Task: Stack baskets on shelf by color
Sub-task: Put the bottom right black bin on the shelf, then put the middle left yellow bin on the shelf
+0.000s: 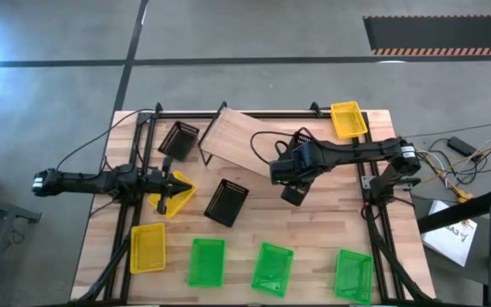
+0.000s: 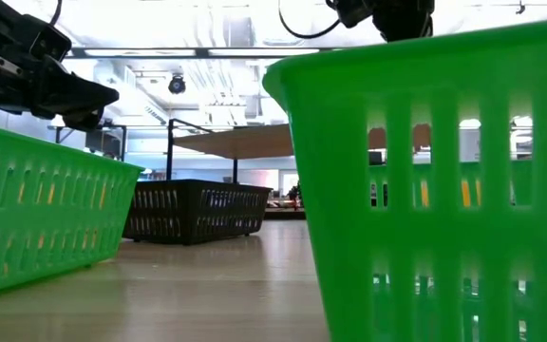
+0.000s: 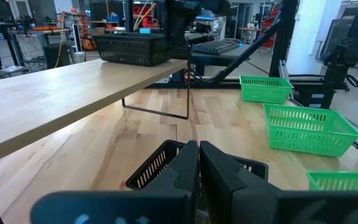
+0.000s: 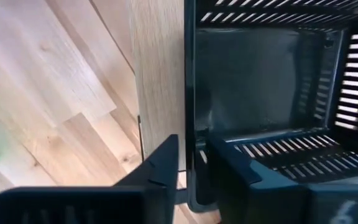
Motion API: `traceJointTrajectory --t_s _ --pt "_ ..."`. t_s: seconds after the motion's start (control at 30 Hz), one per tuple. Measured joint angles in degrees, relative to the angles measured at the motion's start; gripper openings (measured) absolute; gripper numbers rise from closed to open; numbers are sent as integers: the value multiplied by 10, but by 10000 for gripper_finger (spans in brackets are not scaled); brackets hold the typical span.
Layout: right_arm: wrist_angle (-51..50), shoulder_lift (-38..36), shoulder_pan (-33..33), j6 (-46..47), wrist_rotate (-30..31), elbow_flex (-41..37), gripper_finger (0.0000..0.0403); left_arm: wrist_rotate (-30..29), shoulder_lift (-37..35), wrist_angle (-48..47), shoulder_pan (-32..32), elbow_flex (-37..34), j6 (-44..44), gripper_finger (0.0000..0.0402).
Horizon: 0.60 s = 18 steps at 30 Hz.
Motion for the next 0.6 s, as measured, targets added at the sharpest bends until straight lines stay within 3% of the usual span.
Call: traceJointTrajectory --t_s 0.2,0.33,0.6 --pt "0 -26 8 24 0 23 144 0 0 0 0 0 0 0" --pt "13 -44 34 76 9 46 162 0 0 0 0 0 0 0" --pt "141 -49 154 121 144 46 152 0 0 0 0 0 0 0"
